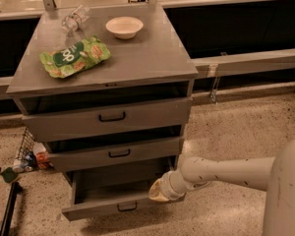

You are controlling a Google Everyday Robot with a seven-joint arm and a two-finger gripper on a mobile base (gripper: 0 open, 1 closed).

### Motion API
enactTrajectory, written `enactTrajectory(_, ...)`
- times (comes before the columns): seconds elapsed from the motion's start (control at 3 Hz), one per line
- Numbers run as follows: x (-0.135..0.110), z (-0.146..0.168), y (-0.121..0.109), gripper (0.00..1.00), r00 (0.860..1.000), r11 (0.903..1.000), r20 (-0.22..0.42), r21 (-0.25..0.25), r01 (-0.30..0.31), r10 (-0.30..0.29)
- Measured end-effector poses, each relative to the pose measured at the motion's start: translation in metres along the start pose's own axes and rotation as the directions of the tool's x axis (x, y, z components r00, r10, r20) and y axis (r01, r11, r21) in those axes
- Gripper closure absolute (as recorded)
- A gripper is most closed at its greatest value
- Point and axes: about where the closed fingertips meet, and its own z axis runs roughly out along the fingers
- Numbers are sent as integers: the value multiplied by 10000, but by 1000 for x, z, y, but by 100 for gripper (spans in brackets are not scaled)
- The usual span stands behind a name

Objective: Close bottom drawer

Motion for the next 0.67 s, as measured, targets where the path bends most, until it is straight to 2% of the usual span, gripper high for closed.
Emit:
enactTrajectory(0.33,22,44,-8,100,9939,9949,672,460,-903,871)
enactTrajectory(0.67,55,90,-14,100,9911,9876,1054,1259,-942,811)
